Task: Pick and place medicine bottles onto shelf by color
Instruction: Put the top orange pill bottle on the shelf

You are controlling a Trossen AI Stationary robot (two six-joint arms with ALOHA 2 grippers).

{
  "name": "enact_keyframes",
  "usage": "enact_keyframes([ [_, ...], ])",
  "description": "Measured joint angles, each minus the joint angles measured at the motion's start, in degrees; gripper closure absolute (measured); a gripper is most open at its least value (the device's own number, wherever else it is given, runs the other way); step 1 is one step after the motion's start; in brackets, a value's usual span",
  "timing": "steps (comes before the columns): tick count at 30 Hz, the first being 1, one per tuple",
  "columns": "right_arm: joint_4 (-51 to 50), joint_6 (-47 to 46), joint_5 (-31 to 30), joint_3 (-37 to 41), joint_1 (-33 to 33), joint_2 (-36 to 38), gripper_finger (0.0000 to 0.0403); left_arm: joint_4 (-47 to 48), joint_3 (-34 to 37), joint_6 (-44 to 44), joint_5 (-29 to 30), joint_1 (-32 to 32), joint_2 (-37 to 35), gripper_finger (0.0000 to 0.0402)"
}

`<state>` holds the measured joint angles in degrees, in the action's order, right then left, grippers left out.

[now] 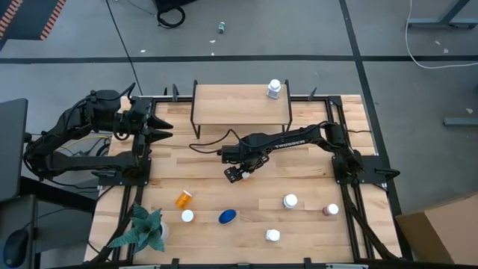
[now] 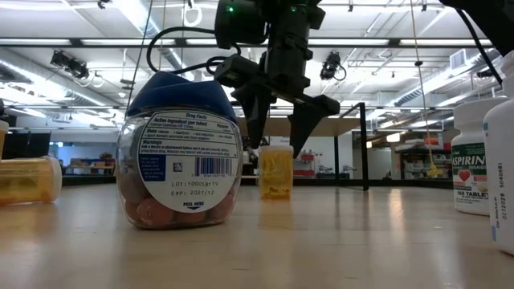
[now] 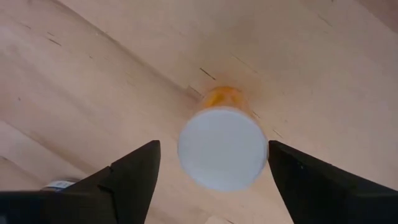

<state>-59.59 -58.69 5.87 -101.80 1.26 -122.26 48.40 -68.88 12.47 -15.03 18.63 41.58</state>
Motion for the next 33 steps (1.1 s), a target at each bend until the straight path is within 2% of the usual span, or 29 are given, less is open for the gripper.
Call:
enact_keyframes([
  [8, 0.1, -0.2, -0.9, 0.5, -0.4, 0.0, 0.0121, 0.0, 0.0, 0.0, 0.0, 0.0, 0.0, 0.0253],
  [16, 1.1, -0.4, 3.8, 5.2, -0.4, 0.0, 0.0133, 0.0, 0.0, 0.5, 0.0, 0.0, 0.0, 0.0249],
  [33, 3.1, -0.1, 1.5, 5.2, -0.5, 0.0, 0.0132, 0.0, 0.0, 1.6, 0.0, 0.0, 0.0, 0.0255],
])
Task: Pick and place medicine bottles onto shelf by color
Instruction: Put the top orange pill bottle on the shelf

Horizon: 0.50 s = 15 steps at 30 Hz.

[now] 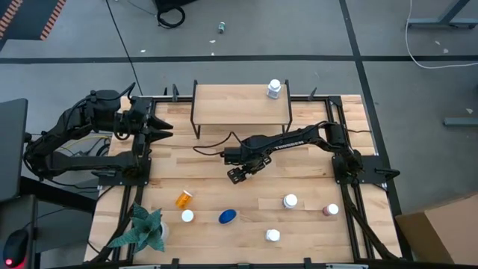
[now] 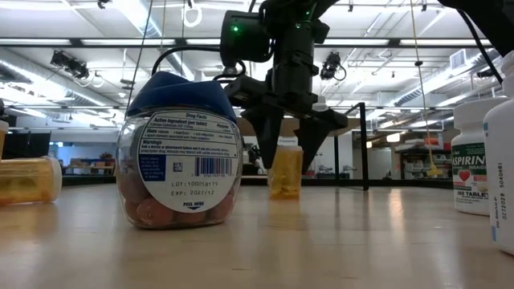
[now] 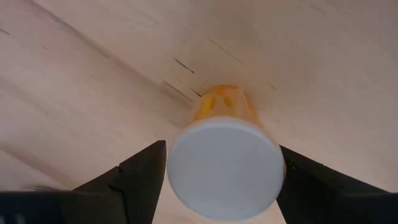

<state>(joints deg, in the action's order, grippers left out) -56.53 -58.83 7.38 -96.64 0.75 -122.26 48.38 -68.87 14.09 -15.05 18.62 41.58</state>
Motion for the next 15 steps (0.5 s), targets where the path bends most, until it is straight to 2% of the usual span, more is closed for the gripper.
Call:
enact_keyframes([
  [6, 0.0, -0.1, 0.0, 0.0, 0.0, 0.0, 0.0137, 0.0, 0.0, -0.2, 0.0, 0.0, 0.0, 0.0264],
  [15, -0.2, 1.7, -1.1, -0.1, 0.0, 0.0, 0.0199, 0.0, 0.0, -0.2, 0.0, 0.0, 0.0, 0.0258],
])
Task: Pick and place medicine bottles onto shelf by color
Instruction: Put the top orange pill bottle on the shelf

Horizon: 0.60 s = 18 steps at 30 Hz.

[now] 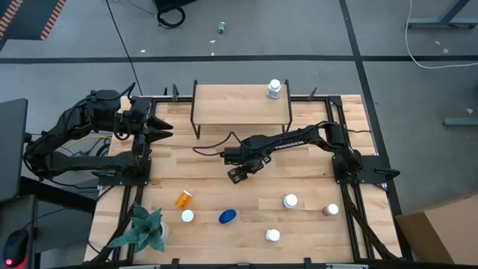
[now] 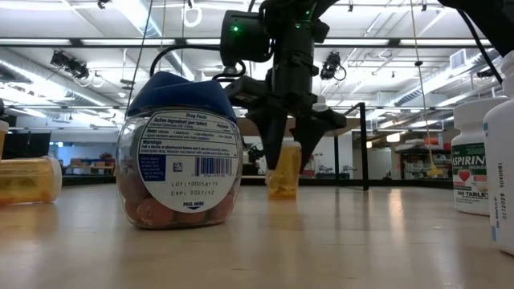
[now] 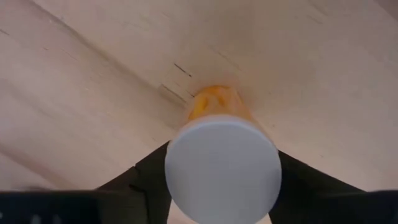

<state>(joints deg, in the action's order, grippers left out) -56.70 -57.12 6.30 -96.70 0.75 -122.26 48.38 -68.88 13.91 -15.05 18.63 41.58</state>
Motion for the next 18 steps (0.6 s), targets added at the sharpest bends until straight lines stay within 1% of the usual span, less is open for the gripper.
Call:
enact_keyframes([
  [5, -3.3, 1.8, 0.4, -3.4, 0.0, 0.0, 0.0197, 1.2, 0.0, 0.0, 0.0, 0.0, 0.0, 0.0265],
  [8, -8.2, 3.9, -1.8, -7.3, -0.3, 0.0, 0.0193, 1.2, 0.0, 0.0, 0.0, 0.0, 0.0, 0.0266],
  [11, -10.9, 5.4, -3.5, -10.3, -0.9, 0.1, 0.0194, 1.2, 0.0, -0.2, 0.0, 0.0, 0.0, 0.0262],
  [15, -15.3, 7.3, -2.2, -13.4, -2.4, 0.0, 0.0196, 1.2, 0.0, -0.2, 0.0, 0.0, 0.0, 0.0258],
  [18, -22.0, 9.3, -0.2, -17.3, -3.9, 0.0, 0.0196, 1.2, 0.0, 0.0, 0.0, 0.0, 0.0, 0.0259],
])
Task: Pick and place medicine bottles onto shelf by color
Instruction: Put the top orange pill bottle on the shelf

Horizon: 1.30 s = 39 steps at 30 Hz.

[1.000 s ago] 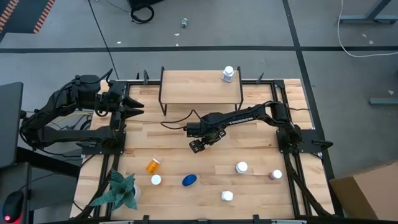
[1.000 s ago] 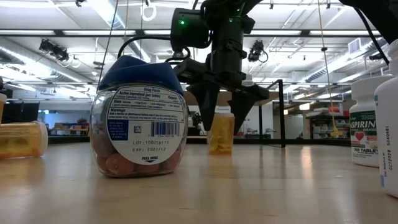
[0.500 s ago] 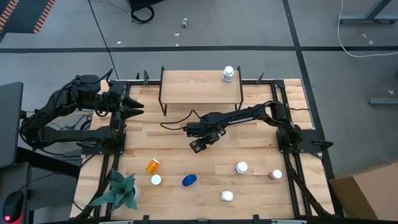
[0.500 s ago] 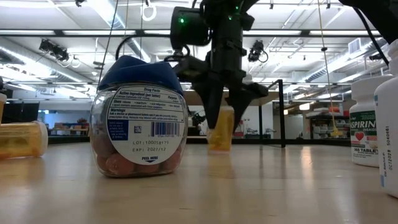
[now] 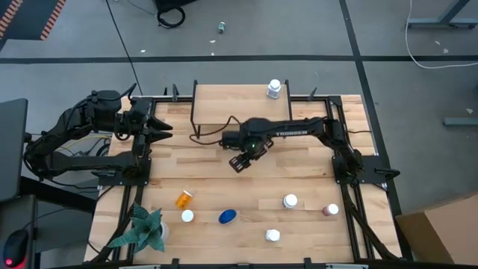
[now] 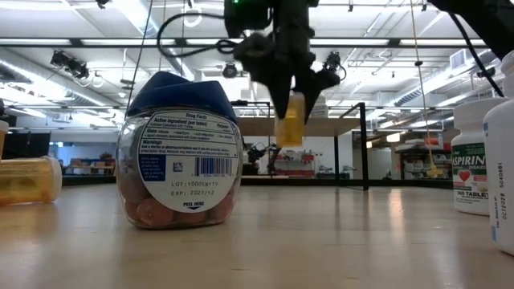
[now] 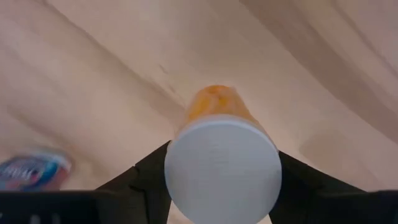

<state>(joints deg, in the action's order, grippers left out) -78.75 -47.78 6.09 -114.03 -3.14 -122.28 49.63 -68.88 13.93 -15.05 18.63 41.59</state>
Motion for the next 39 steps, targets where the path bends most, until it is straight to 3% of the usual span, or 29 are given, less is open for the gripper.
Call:
enact_keyframes([
  [5, -11.6, 4.2, 0.6, -10.1, -3.5, 0.0, 0.0195, 0.0, 0.0, 0.0, 0.0, 0.0, 0.0, 0.0266],
  [12, -11.0, 5.9, -0.6, -19.7, -11.3, 2.2, 0.0195, 0.1, 0.0, 0.0, 0.0, 0.0, -0.1, 0.026],
  [25, -11.3, 6.6, -1.8, -20.6, -22.0, 2.5, 0.0196, 1.4, 0.0, 0.4, 0.0, 0.0, -0.1, 0.0265],
  [39, -11.3, 28.4, -3.4, -19.5, -22.6, 4.0, 0.0196, 1.8, 0.0, -1.0, 0.5, 0.0, -0.1, 0.0265],
])
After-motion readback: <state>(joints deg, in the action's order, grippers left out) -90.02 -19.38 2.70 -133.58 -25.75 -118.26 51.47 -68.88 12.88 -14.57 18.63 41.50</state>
